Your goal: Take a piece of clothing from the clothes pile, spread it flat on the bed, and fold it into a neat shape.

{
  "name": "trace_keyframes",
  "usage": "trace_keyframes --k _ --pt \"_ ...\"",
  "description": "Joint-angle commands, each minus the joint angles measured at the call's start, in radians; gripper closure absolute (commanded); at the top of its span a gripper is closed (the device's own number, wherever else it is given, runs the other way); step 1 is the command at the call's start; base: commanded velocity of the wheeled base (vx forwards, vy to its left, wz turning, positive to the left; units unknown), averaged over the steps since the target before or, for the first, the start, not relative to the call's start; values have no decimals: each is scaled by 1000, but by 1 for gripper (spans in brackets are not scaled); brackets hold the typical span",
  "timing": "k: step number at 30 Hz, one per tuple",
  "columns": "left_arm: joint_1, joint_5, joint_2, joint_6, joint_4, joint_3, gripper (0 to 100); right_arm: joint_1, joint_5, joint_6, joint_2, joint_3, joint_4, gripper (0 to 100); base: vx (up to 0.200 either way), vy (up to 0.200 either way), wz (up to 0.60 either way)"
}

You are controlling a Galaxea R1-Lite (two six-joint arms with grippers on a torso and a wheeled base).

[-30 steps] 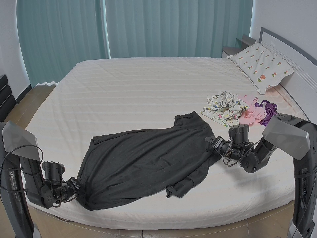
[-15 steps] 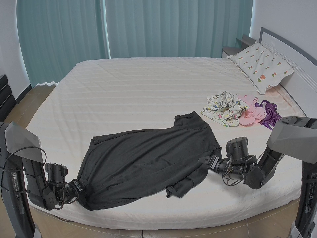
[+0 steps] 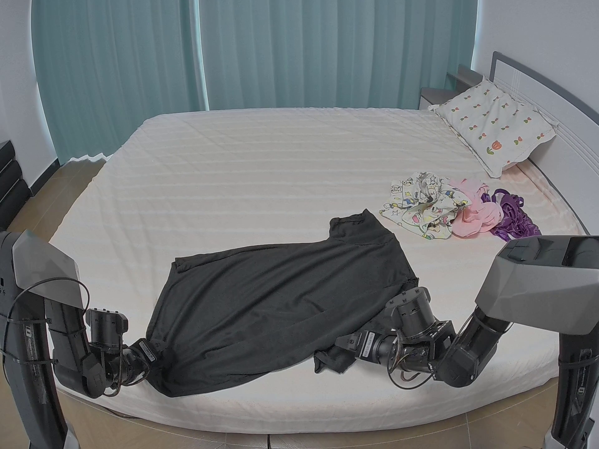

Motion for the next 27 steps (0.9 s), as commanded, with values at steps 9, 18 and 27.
trace_keyframes --k 9,18,27 --pt "0 3 24 1 -32 2 0 65 -65 -6 107 -95 60 100 0 0 0" --pt "0 3 24 1 -32 4 0 66 -144 -35 104 -105 85 100 0 0 0" --pt "-3 3 18 7 -33 27 0 -9 -118 -133 -170 81 164 100 0 0 0"
